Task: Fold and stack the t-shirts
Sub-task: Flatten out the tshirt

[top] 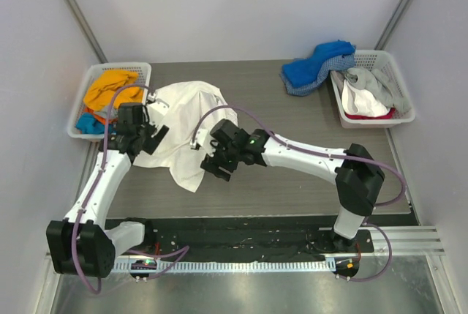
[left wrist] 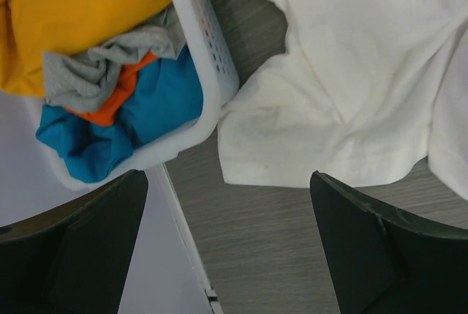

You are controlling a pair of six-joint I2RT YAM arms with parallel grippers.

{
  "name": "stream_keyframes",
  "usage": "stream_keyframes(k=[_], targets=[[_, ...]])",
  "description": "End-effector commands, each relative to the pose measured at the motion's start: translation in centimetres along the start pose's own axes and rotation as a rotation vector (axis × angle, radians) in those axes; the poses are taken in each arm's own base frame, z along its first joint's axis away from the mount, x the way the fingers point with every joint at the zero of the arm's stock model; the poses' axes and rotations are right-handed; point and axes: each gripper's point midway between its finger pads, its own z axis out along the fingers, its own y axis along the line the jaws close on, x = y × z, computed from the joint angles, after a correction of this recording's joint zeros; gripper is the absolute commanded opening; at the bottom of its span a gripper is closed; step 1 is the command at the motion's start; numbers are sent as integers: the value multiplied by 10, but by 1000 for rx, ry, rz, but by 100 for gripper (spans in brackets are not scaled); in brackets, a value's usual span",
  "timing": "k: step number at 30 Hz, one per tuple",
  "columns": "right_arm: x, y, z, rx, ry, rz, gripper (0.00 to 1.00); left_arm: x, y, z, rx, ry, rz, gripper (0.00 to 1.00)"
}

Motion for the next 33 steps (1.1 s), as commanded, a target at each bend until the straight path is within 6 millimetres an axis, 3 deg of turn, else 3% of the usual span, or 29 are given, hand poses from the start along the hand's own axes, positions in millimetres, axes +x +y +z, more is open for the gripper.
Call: stream_keyframes(k=[1,6,8,14,18,24,33], targets=[[-32,9,7,13,-42,-45,73,16,26,-8,-84,5,6,99],[-41,25,27,1,-34,-60,71,50,19,-4,-52,68,-2,98],[-34,29,42,-15,-6,-56,70,58,17,-5,-44,74,-5,96],[-26,48,75,-35,45,-78,67,74,0,-2,-4,84,-15,95],[-30,53,95,-37,62,-89,66,82,-4,2,-5,97,-12,94],[-48,60,100,-57,44,-80,65,92,-5,5,-3,115,-6,93],[-47,68,109,-78,54,-84,65,93,-5,8,6,115,-15,92]])
